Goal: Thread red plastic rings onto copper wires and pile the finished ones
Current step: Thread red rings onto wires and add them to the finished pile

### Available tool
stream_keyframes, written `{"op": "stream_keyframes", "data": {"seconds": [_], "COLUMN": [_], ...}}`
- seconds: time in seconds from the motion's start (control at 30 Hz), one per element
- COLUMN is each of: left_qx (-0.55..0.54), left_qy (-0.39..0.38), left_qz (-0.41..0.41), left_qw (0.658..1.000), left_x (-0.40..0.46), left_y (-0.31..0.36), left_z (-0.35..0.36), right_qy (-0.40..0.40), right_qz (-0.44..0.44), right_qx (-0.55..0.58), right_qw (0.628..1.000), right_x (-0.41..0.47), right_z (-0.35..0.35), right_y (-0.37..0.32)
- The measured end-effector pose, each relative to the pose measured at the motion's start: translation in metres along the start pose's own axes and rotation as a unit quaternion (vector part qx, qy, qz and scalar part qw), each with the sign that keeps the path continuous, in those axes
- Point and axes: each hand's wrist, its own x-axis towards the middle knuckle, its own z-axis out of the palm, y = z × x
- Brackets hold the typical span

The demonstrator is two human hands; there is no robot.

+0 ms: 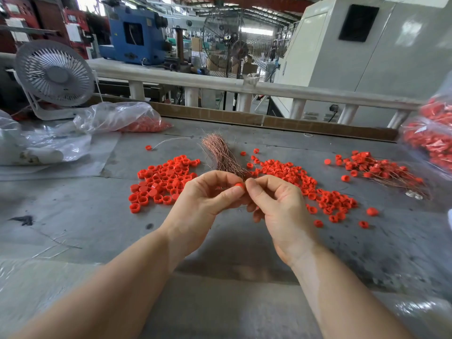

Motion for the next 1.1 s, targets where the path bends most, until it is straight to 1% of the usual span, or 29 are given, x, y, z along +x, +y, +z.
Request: {"op": "stream_keyframes", "data": {"seconds": [0.1, 0.2, 0.37, 0.47, 0.67, 0.73, 0.83, 0.93, 0.97, 1.03, 1.1], "left_qx": [-0.017, -0.020, 0.053, 0.093, 0.124, 0.133, 0.116, 0.088, 0.083, 0.066, 0.044], "left_qy": [0.004, 0.007, -0.008, -0.002, 0.020, 0.016, 0.004, 0.010, 0.008, -0.006, -0.014], "left_qz": [-0.003, -0.009, -0.010, -0.005, 0.003, 0.006, -0.002, -0.017, -0.019, -0.021, -0.020], "left_qw": [1.000, 1.000, 0.999, 0.996, 0.992, 0.991, 0.993, 0.996, 0.996, 0.998, 0.999], "left_x": [0.0013, 0.0014, 0.0001, -0.0013, -0.0003, 0.0001, -0.0001, 0.0003, -0.0001, -0.0019, -0.0043], "left_y": [-0.0002, -0.0016, -0.0018, 0.0010, 0.0027, 0.0014, -0.0002, -0.0017, -0.0017, 0.0002, 0.0036], "left_z": [-0.0002, -0.0006, 0.0017, 0.0029, 0.0035, 0.0027, 0.0016, 0.0011, 0.0012, 0.0017, 0.0028], "right_qy": [0.029, 0.029, -0.001, -0.006, -0.013, -0.011, 0.013, 0.035, 0.024, -0.024, -0.065], "right_qz": [0.022, 0.031, 0.036, 0.040, 0.040, 0.033, 0.026, 0.039, 0.047, 0.057, 0.052], "right_qx": [0.008, -0.001, -0.009, -0.007, -0.009, -0.010, -0.020, -0.022, -0.021, -0.017, -0.011], "right_qw": [0.999, 0.999, 0.999, 0.999, 0.999, 0.999, 0.999, 0.998, 0.998, 0.998, 0.996], "right_x": [0.0012, 0.0014, 0.0007, 0.0004, 0.0002, 0.0004, 0.0011, 0.0015, 0.0011, -0.0004, -0.0020], "right_z": [-0.0012, -0.0010, 0.0007, 0.0009, 0.0010, 0.0008, 0.0004, -0.0002, 0.0002, 0.0017, 0.0028], "right_y": [-0.0004, -0.0004, -0.0015, -0.0020, -0.0017, -0.0011, 0.0002, 0.0019, 0.0020, 0.0005, -0.0027]}}
